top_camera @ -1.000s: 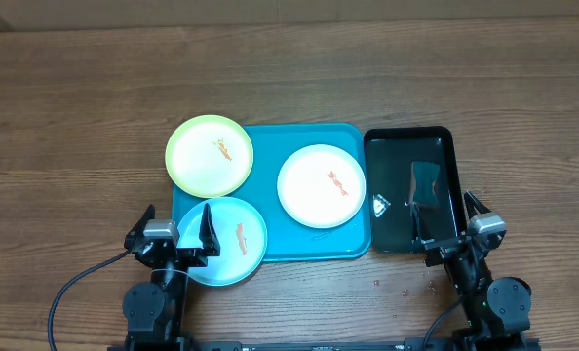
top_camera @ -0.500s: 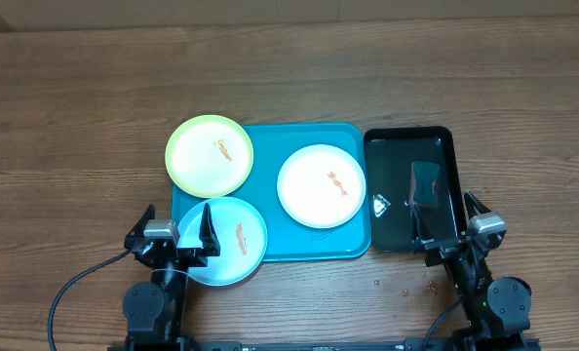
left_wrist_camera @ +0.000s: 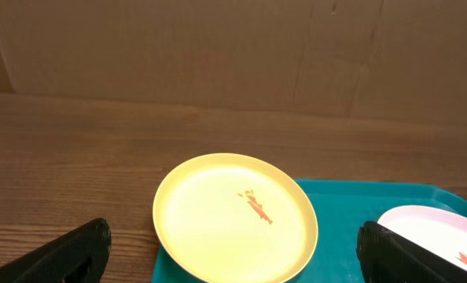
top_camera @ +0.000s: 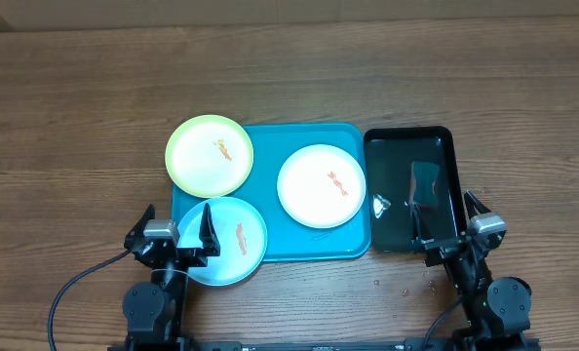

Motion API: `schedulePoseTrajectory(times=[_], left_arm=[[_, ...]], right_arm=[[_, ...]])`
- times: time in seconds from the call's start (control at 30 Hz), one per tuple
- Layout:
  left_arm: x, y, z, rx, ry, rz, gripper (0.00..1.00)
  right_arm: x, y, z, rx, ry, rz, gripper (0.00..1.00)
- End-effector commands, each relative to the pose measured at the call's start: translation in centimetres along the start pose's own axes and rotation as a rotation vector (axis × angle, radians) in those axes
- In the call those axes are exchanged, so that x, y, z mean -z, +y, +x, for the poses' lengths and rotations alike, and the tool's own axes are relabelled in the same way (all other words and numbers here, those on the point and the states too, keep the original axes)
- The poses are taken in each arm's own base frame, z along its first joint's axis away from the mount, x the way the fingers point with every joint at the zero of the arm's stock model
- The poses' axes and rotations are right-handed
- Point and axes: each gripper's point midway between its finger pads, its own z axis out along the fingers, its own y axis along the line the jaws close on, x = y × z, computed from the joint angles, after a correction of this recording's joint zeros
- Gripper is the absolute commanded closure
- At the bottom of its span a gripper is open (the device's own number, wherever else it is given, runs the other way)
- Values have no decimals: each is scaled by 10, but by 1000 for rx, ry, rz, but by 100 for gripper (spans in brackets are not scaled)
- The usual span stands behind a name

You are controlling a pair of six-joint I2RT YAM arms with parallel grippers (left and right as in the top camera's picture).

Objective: Clean dirty plates on tray and stack at the side

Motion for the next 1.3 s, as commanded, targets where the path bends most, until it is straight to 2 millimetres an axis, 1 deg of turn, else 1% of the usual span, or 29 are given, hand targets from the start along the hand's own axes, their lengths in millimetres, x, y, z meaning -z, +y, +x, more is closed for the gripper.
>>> schedulePoseTrajectory(times=[0.0,0.8,0.87,0.97,1.0,1.27], left_arm=[[0,1,0,-12,-5,-6,0],[0,1,0,-12,-6,-6,0],[0,1,0,-12,-6,-6,0],[0,1,0,-12,-6,-6,0],[0,1,0,-11,-5,-5,0],[0,1,0,-11,-5,-5,0]], right_arm=[[0,-1,3,3,1,0,0],[0,-1,3,3,1,-1,0],[0,1,3,-28,1,-10,0],[0,1,3,-147,2,-12,0],[0,1,3,-160,1,-12,0],[0,2,2,-159,-1,-13,0]])
